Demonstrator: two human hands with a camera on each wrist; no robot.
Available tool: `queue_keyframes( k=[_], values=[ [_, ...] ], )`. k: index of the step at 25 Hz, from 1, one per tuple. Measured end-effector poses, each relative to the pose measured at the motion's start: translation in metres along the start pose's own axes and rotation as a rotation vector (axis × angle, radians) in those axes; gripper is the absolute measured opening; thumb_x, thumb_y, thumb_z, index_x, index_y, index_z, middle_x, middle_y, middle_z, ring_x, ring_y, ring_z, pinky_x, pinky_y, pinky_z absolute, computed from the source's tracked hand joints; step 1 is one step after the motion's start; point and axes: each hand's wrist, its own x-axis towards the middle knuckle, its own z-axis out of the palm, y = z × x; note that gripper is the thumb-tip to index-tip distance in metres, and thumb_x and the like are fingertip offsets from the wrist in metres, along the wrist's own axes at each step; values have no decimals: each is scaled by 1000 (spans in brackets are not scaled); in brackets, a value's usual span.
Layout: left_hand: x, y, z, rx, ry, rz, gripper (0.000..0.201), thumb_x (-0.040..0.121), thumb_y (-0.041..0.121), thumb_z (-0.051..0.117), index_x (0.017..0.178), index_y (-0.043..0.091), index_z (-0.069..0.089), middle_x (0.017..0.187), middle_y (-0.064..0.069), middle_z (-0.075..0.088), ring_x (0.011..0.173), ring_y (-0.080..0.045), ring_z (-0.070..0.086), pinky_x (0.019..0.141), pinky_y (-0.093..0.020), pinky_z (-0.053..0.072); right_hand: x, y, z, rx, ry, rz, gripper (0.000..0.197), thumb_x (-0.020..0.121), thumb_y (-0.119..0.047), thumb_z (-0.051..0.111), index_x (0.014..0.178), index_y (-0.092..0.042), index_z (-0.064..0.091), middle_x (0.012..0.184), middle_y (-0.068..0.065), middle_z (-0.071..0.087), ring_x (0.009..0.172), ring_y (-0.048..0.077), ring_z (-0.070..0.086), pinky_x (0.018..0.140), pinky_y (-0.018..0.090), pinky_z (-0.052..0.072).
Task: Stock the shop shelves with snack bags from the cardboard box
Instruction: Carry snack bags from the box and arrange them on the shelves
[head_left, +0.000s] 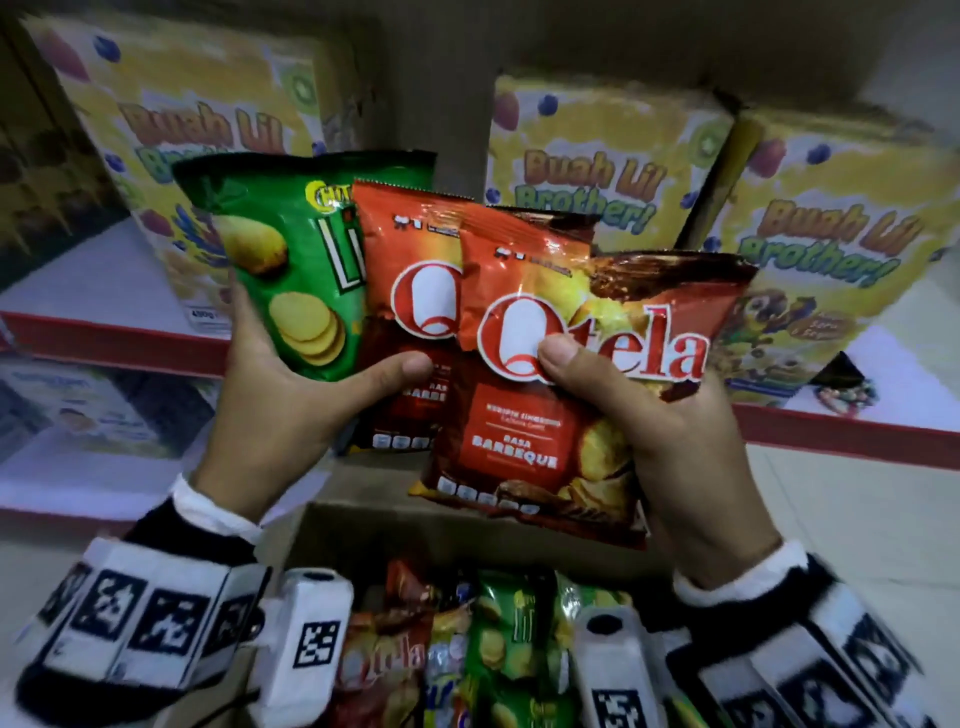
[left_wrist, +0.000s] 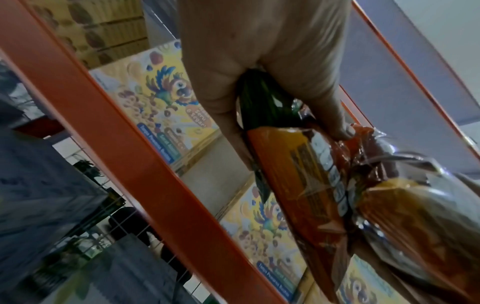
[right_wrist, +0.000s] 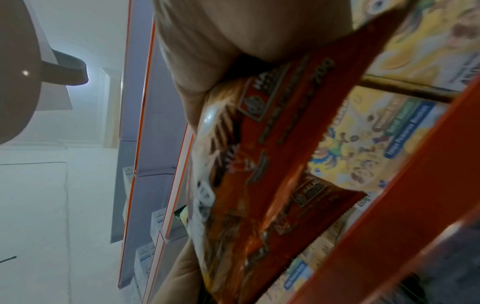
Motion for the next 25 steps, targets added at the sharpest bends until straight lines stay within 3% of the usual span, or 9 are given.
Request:
queue_keyframes(
  k=[3,6,9,12,15,18,20,23,25],
  values=[
    [12,67,-15,21,24,-65,107,45,39,88,135,18,35,123,14,60,111,3,60,86,-11,50,0,-69,22,-20,-11,53,36,61,-24,86,95,-26,73,94,1,76,85,22,73,68,32,58],
    [22,143,-29,31,69,-105,101,44,42,81,132,14,40,110,27,66,104,9,61,81,-6,48,-8,-144,42,-38,-38,98,39,56,-29,85,94,-29,73,94,0,76,84,22,73,67,29,58],
    [42,235,-42,19,119,-137,92,37,49,83,118,26,47,102,35,66,94,15,62,74,-3,48,-8,-243,65,-53,-90,148,43,51,-34,85,92,-35,72,92,-2,76,82,20,74,64,26,58],
    [73,320,-54,4,153,-145,99,27,67,84,113,34,49,103,30,67,95,12,63,78,-6,49,2,-341,89,-63,-159,109,44,52,-31,85,94,-34,72,92,-2,76,81,18,74,63,23,57],
    [112,388,-57,-14,186,-88,105,31,54,85,123,20,48,103,22,68,96,10,63,83,-15,52,24,-421,112,-90,-192,51,48,51,-28,87,96,-30,72,93,0,76,84,20,73,65,25,57],
    [154,449,-58,-86,144,-5,97,41,36,91,124,14,45,101,21,70,93,10,64,74,-8,51,41,-489,132,-109,-170,-21,40,55,-24,86,91,-34,72,91,-2,76,82,17,73,63,22,57],
    [176,484,-63,-111,134,57,95,40,35,83,124,13,46,104,16,68,91,12,64,73,-5,49,46,-525,146,-123,-172,-72,39,56,-26,86,92,-32,73,92,-1,76,84,18,73,66,24,57],
    [194,521,-74,-140,107,117,94,39,33,82,124,11,47,106,12,67,90,12,64,70,-3,49,48,-562,164,-154,-163,-121,52,52,-37,87,100,-25,71,99,1,75,91,21,72,73,30,58],
    [203,544,-81,-173,73,138,90,41,29,82,124,15,49,103,14,70,90,9,66,69,-5,50,43,-583,176,-180,-127,-164,65,50,-42,87,108,-22,65,102,-1,74,92,19,72,73,28,58]
  ],
)
